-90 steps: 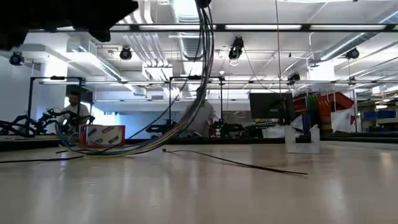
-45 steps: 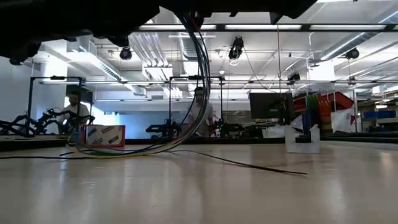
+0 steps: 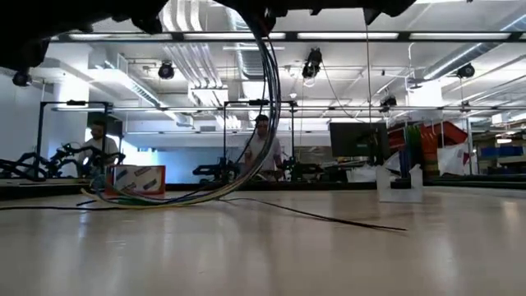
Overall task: Ziptie cables
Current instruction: Wrap the cables together using a black zip tie
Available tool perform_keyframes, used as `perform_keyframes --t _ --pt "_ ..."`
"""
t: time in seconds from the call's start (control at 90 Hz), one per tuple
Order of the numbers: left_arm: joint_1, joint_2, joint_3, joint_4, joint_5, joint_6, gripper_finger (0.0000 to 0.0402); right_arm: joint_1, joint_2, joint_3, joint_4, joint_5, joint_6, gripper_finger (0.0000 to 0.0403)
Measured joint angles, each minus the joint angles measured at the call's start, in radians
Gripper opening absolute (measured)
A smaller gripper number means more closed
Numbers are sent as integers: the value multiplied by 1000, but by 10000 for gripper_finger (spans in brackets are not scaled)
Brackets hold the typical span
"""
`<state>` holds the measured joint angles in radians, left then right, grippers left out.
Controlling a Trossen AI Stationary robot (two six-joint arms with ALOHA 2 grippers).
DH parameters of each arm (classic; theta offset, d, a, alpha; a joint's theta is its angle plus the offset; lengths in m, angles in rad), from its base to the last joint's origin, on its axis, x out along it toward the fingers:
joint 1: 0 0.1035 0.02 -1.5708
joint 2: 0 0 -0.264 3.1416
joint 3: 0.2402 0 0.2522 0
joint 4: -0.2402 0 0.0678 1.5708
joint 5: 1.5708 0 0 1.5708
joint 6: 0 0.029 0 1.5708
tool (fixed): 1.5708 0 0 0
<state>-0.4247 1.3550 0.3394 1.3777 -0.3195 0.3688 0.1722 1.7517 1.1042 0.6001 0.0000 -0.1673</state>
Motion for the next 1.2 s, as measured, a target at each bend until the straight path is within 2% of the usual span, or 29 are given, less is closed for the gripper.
perform_keyframes --t 0.256,0.456,0.644,0.7,0.811,0.933,1.122,1.2 --pt "17 44 73 -6 0 61 119 0 1 0 46 -1 0 8" --pt "17 37 73 -5 -2 69 91 0 1 0 65 -1 2 8" --pt "30 39 83 -4 -3 68 36 0 1 2 71 -4 3 8" --pt "33 39 90 -5 -9 67 20 0 -1 2 69 -5 3 9" --pt "34 29 102 -32 -65 63 21 0 -2 0 67 1 16 13" --pt "33 -39 141 -204 -169 111 27 -5 -24 0 31 26 9 36" --pt "37 -176 347 -777 -244 99 20 -4 -89 11 -131 145 -12 116" --pt "37 -196 450 -942 -277 91 20 -4 -116 23 -217 174 -43 151"
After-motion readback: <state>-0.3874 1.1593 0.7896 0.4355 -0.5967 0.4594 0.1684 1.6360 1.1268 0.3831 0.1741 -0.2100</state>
